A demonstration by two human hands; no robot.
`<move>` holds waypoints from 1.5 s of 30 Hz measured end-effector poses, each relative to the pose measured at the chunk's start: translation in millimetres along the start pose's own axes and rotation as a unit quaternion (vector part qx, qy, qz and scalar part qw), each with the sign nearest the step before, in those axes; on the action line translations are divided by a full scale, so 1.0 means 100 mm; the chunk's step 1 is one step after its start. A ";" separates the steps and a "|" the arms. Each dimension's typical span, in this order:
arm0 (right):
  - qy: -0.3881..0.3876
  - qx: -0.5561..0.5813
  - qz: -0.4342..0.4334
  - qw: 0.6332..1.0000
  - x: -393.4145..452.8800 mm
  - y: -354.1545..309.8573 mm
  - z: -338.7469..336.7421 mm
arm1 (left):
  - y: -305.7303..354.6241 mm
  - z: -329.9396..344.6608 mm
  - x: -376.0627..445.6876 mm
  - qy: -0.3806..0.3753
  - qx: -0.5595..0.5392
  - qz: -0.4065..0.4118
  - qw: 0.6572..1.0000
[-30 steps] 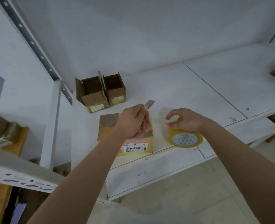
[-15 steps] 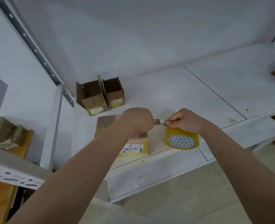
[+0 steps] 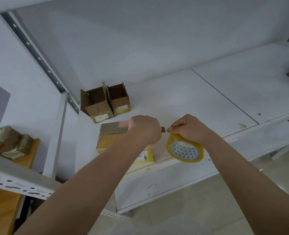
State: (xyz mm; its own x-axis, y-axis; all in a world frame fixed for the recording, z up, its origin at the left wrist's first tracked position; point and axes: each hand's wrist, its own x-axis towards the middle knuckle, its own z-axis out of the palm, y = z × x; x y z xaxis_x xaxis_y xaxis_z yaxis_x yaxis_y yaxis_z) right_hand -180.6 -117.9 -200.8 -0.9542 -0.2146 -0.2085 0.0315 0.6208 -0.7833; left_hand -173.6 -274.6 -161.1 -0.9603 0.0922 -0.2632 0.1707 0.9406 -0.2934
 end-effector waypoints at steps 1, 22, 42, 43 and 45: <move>-0.001 0.004 0.003 1.000 -0.01 0.01 -0.01 | 0.01 0.01 -0.01 0.004 -0.001 -0.002 1.000; 0.043 0.055 0.113 0.991 -0.03 0.40 -0.15 | -0.03 0.35 -0.04 0.146 -0.254 -0.145 0.945; 0.079 0.135 0.032 0.987 0.02 0.15 -0.17 | -0.68 0.35 -0.23 0.045 -0.239 0.223 0.944; 0.072 0.147 0.022 0.986 0.01 0.09 -0.16 | -0.76 0.38 -0.22 0.036 -0.242 0.221 0.944; 0.057 0.158 0.002 0.986 -0.03 -0.02 -0.16 | -0.86 0.42 -0.22 0.029 -0.298 0.189 0.935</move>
State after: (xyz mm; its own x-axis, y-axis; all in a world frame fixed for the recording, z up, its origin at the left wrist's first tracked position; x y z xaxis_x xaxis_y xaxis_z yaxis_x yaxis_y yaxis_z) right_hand -182.7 -106.5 -189.1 -0.9806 -0.1144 -0.1595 0.1103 0.3512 -0.9298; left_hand -157.9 -371.6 -169.1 -0.8689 0.4570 -0.1902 0.3643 0.8505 0.3793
